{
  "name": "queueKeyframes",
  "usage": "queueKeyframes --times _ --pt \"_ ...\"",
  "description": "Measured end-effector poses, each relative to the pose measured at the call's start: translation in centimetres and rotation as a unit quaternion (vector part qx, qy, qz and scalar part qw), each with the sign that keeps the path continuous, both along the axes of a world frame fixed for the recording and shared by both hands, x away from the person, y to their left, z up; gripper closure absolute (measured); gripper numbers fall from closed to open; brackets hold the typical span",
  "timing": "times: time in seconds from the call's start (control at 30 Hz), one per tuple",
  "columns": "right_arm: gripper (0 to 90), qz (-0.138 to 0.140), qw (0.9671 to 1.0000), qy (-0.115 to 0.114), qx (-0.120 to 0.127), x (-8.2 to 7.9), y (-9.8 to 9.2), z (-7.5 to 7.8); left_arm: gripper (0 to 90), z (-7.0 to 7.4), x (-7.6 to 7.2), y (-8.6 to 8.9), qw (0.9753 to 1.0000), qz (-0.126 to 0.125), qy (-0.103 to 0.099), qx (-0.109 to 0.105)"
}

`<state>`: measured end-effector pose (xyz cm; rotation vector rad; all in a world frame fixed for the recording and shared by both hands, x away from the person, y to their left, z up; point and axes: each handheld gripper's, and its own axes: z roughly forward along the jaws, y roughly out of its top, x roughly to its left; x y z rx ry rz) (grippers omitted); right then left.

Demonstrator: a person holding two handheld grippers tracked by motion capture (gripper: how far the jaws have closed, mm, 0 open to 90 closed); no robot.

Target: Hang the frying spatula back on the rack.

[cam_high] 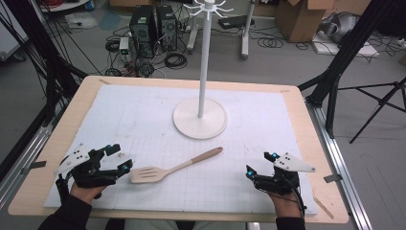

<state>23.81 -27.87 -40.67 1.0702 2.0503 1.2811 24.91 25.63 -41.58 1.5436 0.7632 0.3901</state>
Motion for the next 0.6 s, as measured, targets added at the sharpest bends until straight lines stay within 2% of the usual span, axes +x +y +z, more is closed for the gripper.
queueKeyframes --times 0.1,0.2,0.33,0.43,0.53,0.6 --pt "18.9 -0.003 1.0000 0.000 -0.003 -0.2 -0.1 0.0 19.1 0.4 0.1 -0.4 0.9999 -0.013 0.000 0.003" --pt "18.9 -0.003 1.0000 -0.002 -0.002 -0.2 -0.2 0.0 20.1 0.9 0.1 -1.0 0.9993 -0.032 -0.004 0.019" --pt "18.8 0.002 1.0000 -0.004 0.001 -0.2 0.0 0.2 21.5 1.7 0.6 -1.6 0.9984 -0.048 0.003 0.029" --pt "18.8 0.004 1.0000 -0.005 0.003 -0.1 0.1 0.2 23.2 2.2 1.2 -2.3 0.9964 -0.068 0.016 0.048" --pt "18.9 0.008 1.0000 -0.004 0.001 0.0 0.3 0.2 26.0 2.8 2.0 -3.1 0.9938 -0.092 0.029 0.054" --pt "18.8 0.008 1.0000 -0.003 0.001 0.1 0.3 0.2 28.3 3.2 2.5 -3.9 0.9911 -0.106 0.036 0.072"
